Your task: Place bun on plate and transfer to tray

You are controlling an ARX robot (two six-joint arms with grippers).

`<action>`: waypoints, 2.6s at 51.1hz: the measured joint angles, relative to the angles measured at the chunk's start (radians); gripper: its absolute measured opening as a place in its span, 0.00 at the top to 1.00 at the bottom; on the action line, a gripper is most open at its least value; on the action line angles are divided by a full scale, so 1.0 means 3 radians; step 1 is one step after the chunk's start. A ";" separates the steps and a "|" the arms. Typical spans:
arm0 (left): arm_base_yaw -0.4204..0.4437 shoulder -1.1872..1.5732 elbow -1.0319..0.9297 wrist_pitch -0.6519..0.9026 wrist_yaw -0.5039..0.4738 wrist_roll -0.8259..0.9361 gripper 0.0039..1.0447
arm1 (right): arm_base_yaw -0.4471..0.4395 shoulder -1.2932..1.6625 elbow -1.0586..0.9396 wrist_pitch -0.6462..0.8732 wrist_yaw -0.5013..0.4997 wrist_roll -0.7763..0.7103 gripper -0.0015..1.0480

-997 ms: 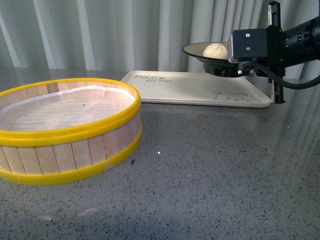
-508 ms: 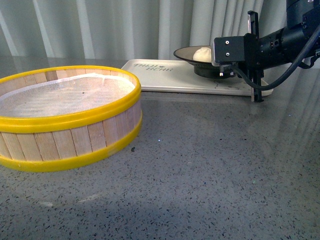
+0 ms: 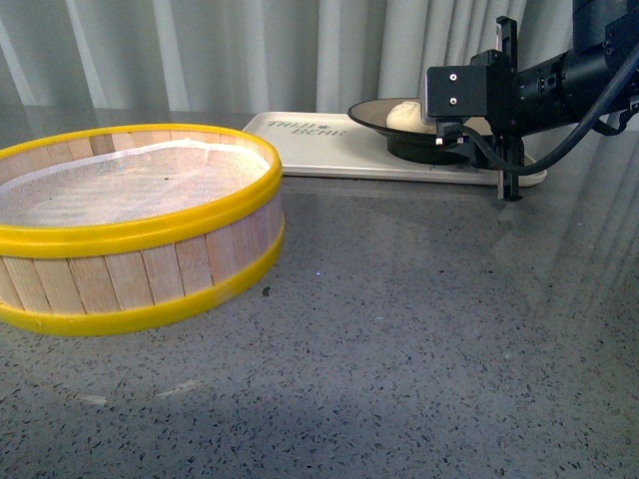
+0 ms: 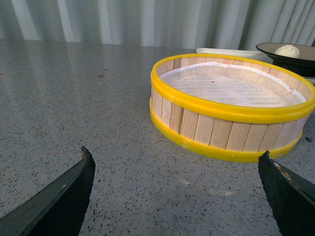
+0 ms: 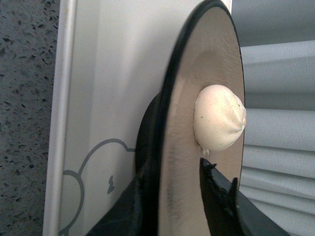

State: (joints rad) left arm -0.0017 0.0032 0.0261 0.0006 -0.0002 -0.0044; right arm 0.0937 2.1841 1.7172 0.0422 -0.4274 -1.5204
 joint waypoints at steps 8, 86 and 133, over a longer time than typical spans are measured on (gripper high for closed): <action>0.0000 0.0000 0.0000 0.0000 0.0000 0.0000 0.06 | 0.0034 -0.0341 -0.0340 0.0189 -0.0131 0.0276 0.28; 0.0000 0.0000 0.0000 0.0000 0.0000 0.0000 0.06 | -0.0304 -0.4475 -0.5133 0.2049 0.1442 0.5029 0.98; 0.0000 0.0000 0.0000 0.0000 0.0000 0.0000 0.06 | -0.0304 -0.6016 -0.5707 0.1133 0.1429 0.5030 0.98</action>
State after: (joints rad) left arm -0.0017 0.0032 0.0261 0.0006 -0.0002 -0.0044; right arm 0.0025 0.3794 0.0051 0.3820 0.0013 -0.0113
